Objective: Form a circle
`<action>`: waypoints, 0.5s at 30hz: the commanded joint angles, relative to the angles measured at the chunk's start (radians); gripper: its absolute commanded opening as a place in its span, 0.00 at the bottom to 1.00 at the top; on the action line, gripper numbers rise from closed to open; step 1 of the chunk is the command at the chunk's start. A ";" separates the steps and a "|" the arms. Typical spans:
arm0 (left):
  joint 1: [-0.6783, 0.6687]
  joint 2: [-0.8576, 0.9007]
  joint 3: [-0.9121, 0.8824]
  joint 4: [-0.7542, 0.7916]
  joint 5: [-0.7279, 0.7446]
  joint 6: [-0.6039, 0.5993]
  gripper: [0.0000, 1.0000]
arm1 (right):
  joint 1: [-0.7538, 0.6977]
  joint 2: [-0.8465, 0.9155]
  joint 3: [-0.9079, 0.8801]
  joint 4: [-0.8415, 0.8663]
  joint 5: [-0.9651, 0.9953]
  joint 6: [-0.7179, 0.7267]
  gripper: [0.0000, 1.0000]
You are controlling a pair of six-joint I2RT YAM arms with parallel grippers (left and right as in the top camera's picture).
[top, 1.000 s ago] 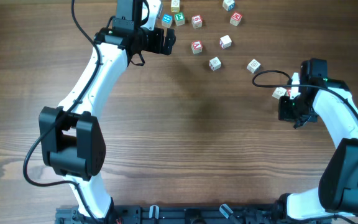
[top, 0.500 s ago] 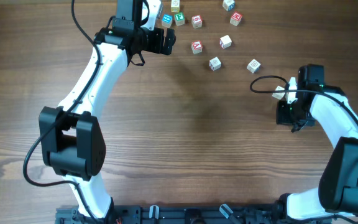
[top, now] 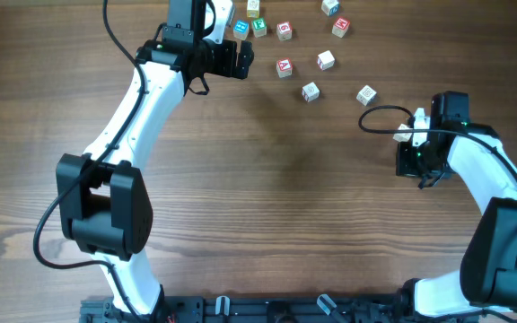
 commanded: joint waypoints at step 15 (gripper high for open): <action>-0.005 0.009 -0.005 0.000 0.005 -0.003 1.00 | -0.001 0.019 -0.014 0.006 0.028 -0.161 0.04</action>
